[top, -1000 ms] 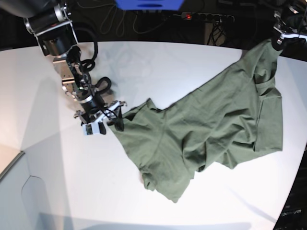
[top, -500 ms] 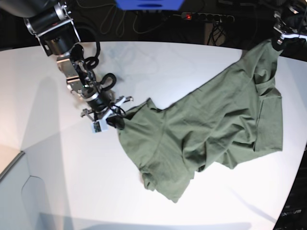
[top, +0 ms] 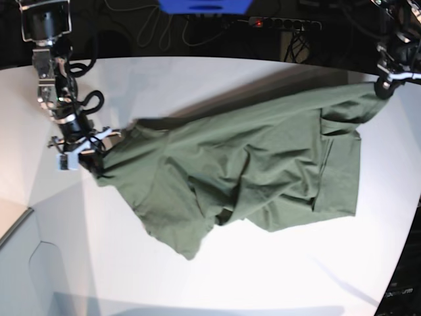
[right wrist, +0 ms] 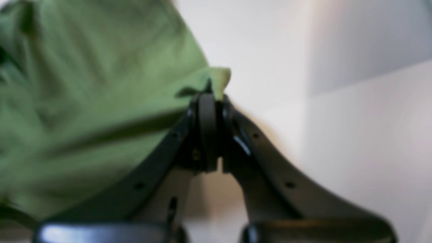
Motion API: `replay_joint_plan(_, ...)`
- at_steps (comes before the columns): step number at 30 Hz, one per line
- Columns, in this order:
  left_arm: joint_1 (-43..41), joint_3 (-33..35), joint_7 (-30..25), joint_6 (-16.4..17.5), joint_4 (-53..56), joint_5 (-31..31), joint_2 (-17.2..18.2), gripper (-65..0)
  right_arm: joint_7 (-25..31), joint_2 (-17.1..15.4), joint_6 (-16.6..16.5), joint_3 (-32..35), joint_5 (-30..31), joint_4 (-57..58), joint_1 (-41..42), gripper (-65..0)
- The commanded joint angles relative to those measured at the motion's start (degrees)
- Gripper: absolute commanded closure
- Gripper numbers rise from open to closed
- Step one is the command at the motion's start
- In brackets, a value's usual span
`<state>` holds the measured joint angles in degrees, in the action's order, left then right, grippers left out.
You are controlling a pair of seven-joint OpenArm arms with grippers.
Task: Layout the t-shirt on the table in an organized manner, then fold the t-shirt properly
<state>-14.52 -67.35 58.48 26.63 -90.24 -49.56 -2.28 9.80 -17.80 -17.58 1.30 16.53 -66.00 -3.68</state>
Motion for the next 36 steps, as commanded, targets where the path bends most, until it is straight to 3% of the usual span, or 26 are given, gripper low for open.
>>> replay_joint_plan(1, 0.9, -0.1, -1.0, 0.3, -0.7, -1.3, 0.0, 0.0, 1.3, -1.0, -0.2, -1.7, 0.3, -2.8, -1.5, 0.0)
replay_joint_plan(7, 6.7, 3.0, -1.3, 0.1, -0.6, -1.3, -0.6, 0.0, 1.3, -0.8, -0.2, -7.0, 0.3, -12.4, -8.2, 0.0)
replay_joint_plan(12, 13.7, 6.8, -1.5, -6.5, -0.4, -1.2, -0.2, 0.0, -1.8, -0.8, -0.2, -7.0, 0.1, -12.0, -3.7, 0.0)
replay_joint_plan(15, 19.5, 10.5, -1.5, -10.4, -0.1, -0.8, 0.1, 0.0, -8.4, -0.7, -0.2, -6.8, 0.1, -11.2, 2.9, 0.0)
replay_joint_plan(21, 36.0, 21.3, -1.6, -11.5, 6.3, 9.5, 2.4, 0.0, -18.4, 0.4, -0.2, -6.7, 0.1, -9.1, 19.6, 0.0)
replay_joint_plan(26, 55.0, 25.0, -2.0, -11.5, 16.0, 18.3, 2.5, 0.0, -19.6, 0.2, -0.2, -6.9, 0.1, -6.9, 31.8, 0.0)
replay_joint_plan(28, 63.3, 27.0, -4.6, -11.5, 20.9, 21.2, 3.0, 0.0, -19.6, 0.1, -0.2, -6.9, 0.1, -5.1, 37.2, 0.0)
replay_joint_plan(36, 89.5, 38.5, -17.6, -11.6, 40.7, 22.3, 6.8, 0.0, -19.1, -1.2, -0.2, -10.4, 0.1, 1.6, 56.4, 0.0)
